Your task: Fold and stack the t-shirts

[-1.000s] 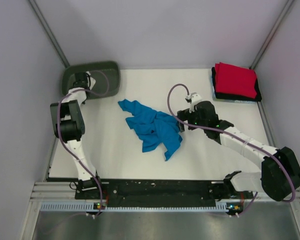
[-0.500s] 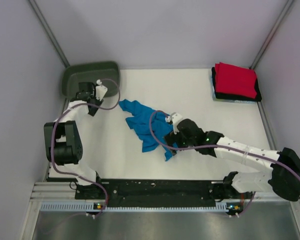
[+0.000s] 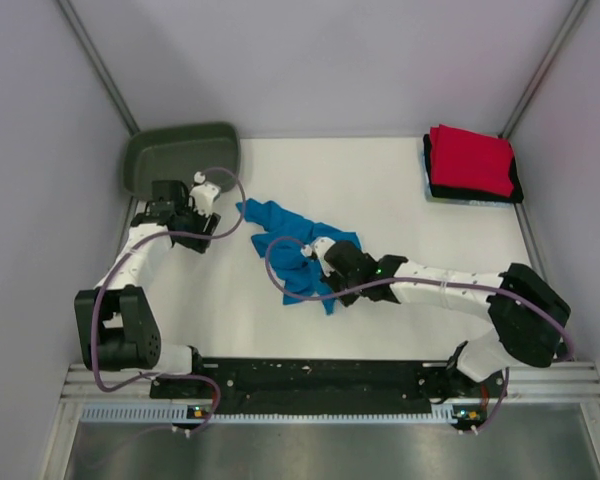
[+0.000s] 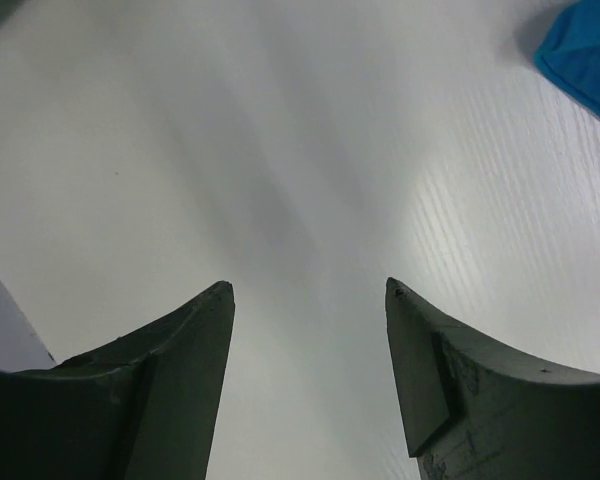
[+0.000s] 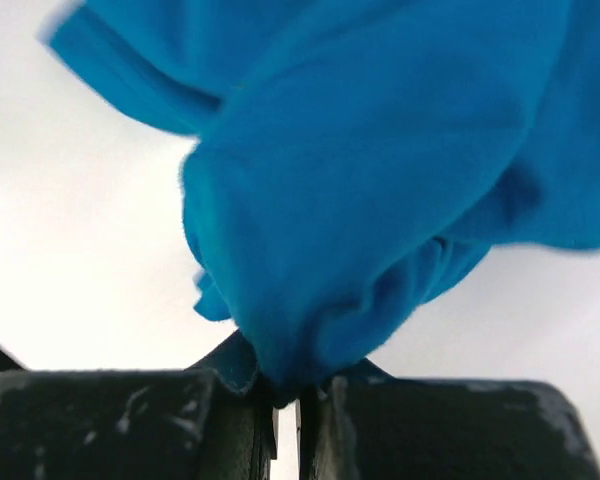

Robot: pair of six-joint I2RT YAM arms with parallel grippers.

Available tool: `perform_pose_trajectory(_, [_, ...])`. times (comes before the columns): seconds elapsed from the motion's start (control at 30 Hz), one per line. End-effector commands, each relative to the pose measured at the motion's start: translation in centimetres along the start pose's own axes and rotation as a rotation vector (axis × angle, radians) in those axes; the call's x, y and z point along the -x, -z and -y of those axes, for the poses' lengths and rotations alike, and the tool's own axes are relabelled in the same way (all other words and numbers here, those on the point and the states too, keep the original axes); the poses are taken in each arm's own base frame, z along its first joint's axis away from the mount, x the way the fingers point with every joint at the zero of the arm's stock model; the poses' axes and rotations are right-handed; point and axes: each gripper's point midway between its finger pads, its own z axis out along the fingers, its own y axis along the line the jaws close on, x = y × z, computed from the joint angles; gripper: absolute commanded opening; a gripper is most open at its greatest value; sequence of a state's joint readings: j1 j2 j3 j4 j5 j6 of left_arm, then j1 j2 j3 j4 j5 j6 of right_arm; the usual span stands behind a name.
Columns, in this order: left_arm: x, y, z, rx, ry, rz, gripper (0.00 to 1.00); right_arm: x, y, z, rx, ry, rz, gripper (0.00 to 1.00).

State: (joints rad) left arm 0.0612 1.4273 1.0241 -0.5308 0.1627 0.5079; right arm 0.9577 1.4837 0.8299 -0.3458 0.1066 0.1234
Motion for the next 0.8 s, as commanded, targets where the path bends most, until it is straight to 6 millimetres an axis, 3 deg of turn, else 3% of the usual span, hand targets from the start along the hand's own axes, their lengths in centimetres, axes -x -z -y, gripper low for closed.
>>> perform_pose_trajectory(0.0, [-1.0,0.8,1.2,-0.018,0.026,0.009,0.67,9.0,4.4,-6.1,0.251,0.251,0.259,0.0])
perform_pose_trajectory(0.07, [-1.1,0.8,0.9,0.011,0.025,0.016,0.68,11.9,7.0,-9.5,0.413,0.35,0.339,0.0])
perform_pose_trajectory(0.17, [-0.7,1.1,0.1,0.042,0.025,0.021,0.68,16.6,13.8,-15.0,0.74,0.468,0.511,0.0])
perform_pose_trajectory(0.27, [-0.1,1.5,-0.8,0.083,0.02,0.031,0.68,22.6,21.5,-17.2,0.874,0.558,0.722,0.0])
perform_pose_trajectory(0.3, [0.0,1.8,-1.3,0.106,0.023,0.033,0.68,24.1,22.9,-17.2,0.884,0.56,0.762,0.0])
perform_pose_trajectory(0.33, [0.2,1.9,-1.6,0.12,0.021,0.034,0.69,25.9,24.7,-16.5,0.878,0.535,0.807,0.0])
perform_pose_trajectory(0.43, [1.1,3.0,-2.8,0.167,0.01,0.052,0.73,30.6,27.7,-11.0,0.848,0.308,0.894,0.0])
perform_pose_trajectory(0.5, [1.9,3.7,-3.3,0.18,-0.006,0.068,0.74,32.2,28.0,-6.4,0.815,0.134,0.939,0.0])
perform_pose_trajectory(0.57, [2.7,4.3,-3.8,0.196,-0.018,0.081,0.75,32.1,26.7,-1.6,0.739,-0.04,0.938,0.0])
perform_pose_trajectory(0.67, [3.9,5.0,-4.0,0.195,-0.032,0.1,0.75,28.6,22.4,3.9,0.649,-0.25,0.854,0.0])
perform_pose_trajectory(0.77, [4.9,5.1,-2.6,0.127,-0.047,0.121,0.75,23.0,18.1,7.7,0.537,-0.392,0.78,0.0])
